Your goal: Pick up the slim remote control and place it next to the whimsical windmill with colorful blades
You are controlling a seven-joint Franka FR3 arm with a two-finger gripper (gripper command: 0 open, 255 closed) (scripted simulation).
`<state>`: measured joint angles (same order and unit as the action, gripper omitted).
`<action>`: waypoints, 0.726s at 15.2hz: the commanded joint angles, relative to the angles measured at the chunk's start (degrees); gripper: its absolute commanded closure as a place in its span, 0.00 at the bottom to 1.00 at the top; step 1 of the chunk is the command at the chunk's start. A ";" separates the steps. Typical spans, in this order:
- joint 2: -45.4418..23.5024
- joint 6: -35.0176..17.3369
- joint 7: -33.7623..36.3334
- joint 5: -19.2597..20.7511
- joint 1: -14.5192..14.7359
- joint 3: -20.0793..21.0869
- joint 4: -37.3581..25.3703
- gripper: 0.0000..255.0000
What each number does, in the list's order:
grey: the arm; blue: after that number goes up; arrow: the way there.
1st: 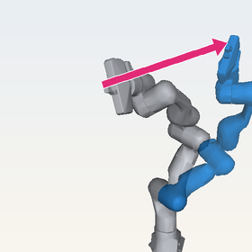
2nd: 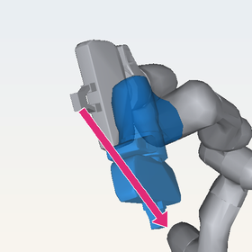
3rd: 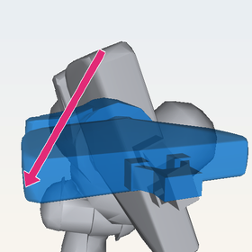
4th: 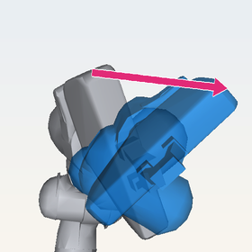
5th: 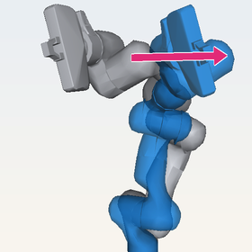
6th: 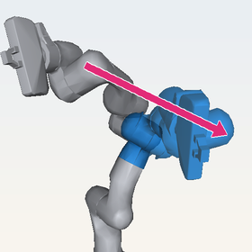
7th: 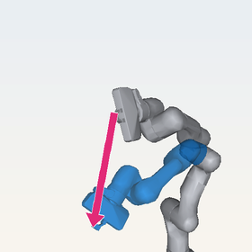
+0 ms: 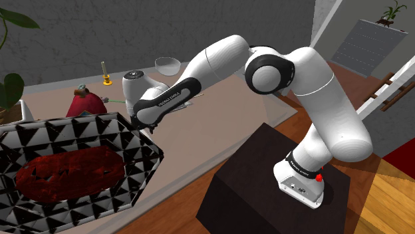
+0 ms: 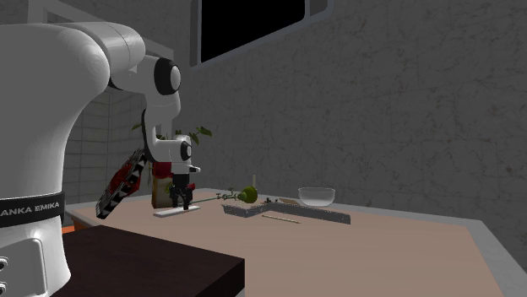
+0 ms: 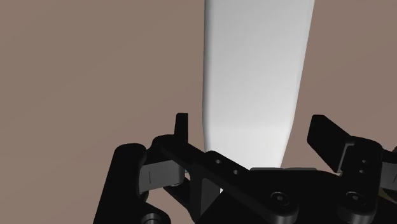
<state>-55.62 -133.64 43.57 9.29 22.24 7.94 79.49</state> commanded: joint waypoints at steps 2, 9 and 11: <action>0.10 -0.11 0.01 -0.02 0.04 0.06 -0.01 0.00; 5.54 3.49 -0.20 -0.54 -0.40 0.67 1.86 0.00; 5.54 3.49 -0.20 -0.54 -0.40 0.67 1.86 0.00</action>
<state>-50.10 -130.17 43.37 8.75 21.85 8.61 81.34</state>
